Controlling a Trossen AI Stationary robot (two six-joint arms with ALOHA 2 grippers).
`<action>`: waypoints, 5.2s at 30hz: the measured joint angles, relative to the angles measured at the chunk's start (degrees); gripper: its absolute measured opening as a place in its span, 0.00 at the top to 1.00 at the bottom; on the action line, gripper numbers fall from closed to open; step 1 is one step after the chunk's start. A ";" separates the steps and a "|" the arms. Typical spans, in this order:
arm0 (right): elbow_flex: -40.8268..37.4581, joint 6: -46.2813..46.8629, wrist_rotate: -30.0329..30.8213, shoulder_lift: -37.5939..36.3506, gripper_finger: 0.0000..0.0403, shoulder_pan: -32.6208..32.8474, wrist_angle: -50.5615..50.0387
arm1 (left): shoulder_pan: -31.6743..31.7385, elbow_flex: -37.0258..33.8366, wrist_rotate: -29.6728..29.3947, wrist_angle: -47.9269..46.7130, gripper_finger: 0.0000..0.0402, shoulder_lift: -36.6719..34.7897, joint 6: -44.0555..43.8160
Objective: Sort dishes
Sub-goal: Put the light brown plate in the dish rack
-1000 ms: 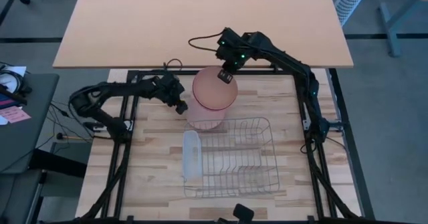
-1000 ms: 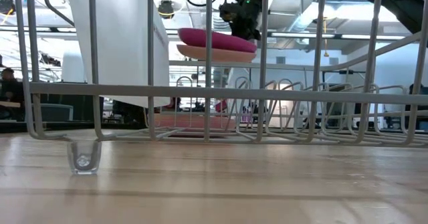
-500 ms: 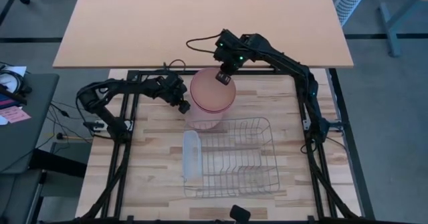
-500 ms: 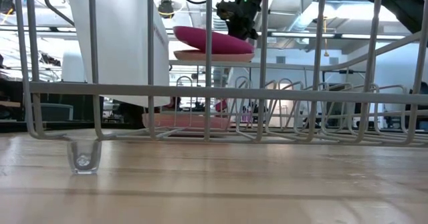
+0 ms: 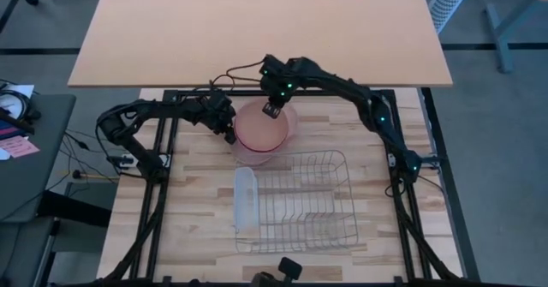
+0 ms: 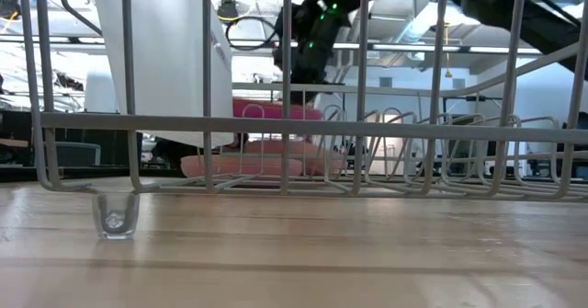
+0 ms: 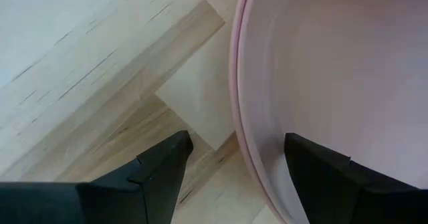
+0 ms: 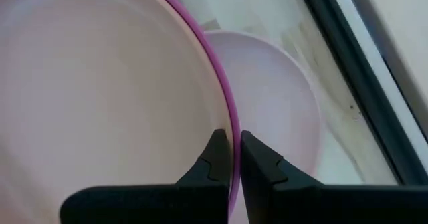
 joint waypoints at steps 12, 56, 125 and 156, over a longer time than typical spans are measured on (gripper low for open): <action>0.00 -1.35 0.02 -4.93 0.96 -0.56 1.80 | 0.85 -0.13 -0.47 0.81 0.39 0.07 0.75; 0.02 -6.68 -8.69 -18.57 0.97 -2.23 -11.72 | -10.81 0.52 -3.66 12.63 0.39 -16.97 57.17; 0.02 -7.73 -8.62 -18.92 0.97 -2.05 -9.98 | -13.46 0.52 -12.02 27.29 0.99 1.27 84.59; 0.03 -8.60 -8.58 -18.90 0.97 -2.44 -8.91 | -25.16 0.52 -14.37 -9.06 0.99 -13.49 73.63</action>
